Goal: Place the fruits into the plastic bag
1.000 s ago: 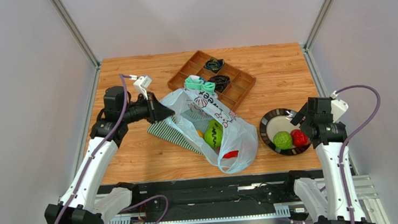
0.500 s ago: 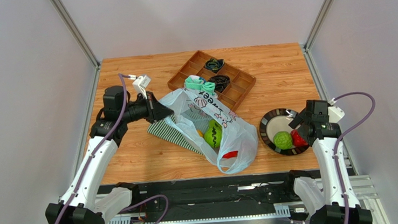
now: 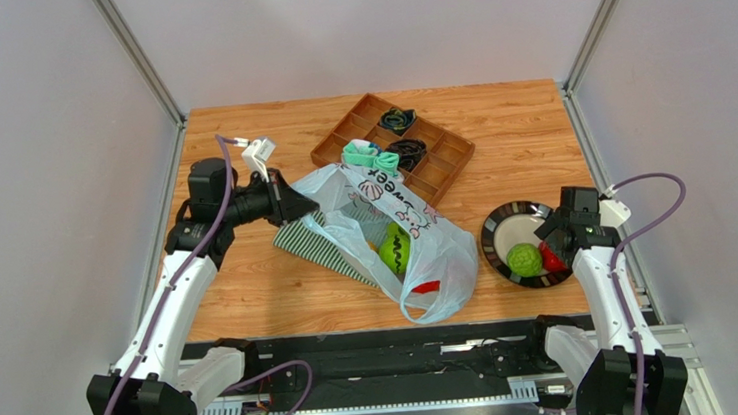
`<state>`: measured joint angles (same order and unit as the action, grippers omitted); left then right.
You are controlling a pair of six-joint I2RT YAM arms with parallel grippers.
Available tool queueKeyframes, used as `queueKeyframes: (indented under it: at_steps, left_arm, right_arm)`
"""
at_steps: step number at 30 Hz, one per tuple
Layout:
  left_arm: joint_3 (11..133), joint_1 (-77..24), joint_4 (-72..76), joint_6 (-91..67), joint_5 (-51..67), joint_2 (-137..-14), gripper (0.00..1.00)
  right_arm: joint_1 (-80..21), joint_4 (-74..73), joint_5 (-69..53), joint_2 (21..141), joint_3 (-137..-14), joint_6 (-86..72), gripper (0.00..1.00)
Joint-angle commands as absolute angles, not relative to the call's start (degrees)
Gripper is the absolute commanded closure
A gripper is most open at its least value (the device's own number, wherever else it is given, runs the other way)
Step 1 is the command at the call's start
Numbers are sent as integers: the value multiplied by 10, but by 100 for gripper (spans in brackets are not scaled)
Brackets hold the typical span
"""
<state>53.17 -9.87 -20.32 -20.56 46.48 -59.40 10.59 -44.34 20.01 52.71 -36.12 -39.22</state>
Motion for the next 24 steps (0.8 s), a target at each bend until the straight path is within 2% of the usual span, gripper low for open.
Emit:
queueKeyframes:
  at_steps: [1,10,16,20,24]
  left_arm:
    - [532,-92,-178,-211,481,-595,100]
    - [532,-89,-178,-210,483,-597,100]
    - [531,-87,-177,-213,485,-598,100]
    - [531,-85,-174,-214,488,-599,100]
    - [530,-84,-172,-216,490,-599,100]
  right_arm:
    - [109,-379,210,541,-356,-398,28]
    - [108,-374,181,534,-373,-388,48]
    - [108,-424,207,494,-421,-373,54]
    - [108,-425,188,438,-451,-351,62]
    - [108,-424,172,423,-468,-329,64]
